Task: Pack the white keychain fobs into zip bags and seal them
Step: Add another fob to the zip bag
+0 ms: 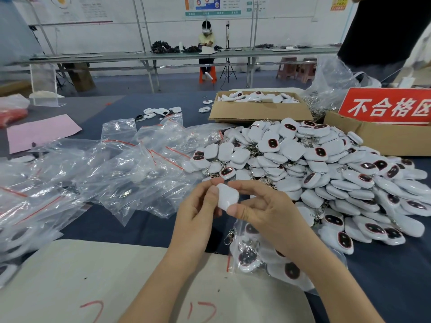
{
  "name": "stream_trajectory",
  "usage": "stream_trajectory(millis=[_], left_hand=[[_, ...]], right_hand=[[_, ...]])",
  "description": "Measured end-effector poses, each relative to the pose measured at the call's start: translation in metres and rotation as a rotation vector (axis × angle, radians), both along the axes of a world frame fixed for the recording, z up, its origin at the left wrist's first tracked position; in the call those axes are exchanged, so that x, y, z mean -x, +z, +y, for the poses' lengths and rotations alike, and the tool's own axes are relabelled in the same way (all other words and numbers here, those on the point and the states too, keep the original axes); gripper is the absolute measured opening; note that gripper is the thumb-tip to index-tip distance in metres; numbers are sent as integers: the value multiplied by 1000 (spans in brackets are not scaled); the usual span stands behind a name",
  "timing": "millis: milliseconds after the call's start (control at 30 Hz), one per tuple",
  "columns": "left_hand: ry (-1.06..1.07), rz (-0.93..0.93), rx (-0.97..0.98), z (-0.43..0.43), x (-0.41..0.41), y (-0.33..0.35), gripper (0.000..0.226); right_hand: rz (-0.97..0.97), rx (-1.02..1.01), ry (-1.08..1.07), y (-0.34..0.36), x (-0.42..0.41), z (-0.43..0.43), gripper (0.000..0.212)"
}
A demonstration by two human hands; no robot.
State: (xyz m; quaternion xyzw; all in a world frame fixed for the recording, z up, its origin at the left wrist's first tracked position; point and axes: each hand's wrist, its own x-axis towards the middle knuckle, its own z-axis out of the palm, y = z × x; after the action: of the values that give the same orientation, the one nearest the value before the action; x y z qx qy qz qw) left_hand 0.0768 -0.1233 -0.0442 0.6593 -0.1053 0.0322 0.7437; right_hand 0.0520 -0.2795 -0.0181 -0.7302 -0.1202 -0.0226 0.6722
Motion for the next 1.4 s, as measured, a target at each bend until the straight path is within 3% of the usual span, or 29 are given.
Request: stream_trajectory(millis=[200, 433, 733, 1000, 1067, 1233, 1333, 1400], left_hand=[[2, -42, -44, -4, 5, 1, 32], [51, -107, -45, -7, 5, -2, 23], [28, -98, -87, -5, 6, 0, 25], [129, -64, -65, -1, 0, -4, 15], [164, 0, 9, 5, -5, -2, 19], [145, 297, 511, 22, -17, 9, 28], [118, 354, 509, 26, -22, 8, 27], [121, 329, 378, 29, -23, 6, 22]], right_hand=[[16, 17, -208, -9, -5, -6, 22], [19, 35, -225, -9, -3, -10, 19], [-44, 103, -254, -9, -1, -15, 22], [-127, 142, -246, -6, -2, -17, 20], [-151, 132, -323, -3, -2, -27, 18], [-140, -16, -502, 0, -4, -53, 27], [-124, -45, -533, -1, -4, -59, 27], [-112, -48, -537, -2, -5, -60, 28]])
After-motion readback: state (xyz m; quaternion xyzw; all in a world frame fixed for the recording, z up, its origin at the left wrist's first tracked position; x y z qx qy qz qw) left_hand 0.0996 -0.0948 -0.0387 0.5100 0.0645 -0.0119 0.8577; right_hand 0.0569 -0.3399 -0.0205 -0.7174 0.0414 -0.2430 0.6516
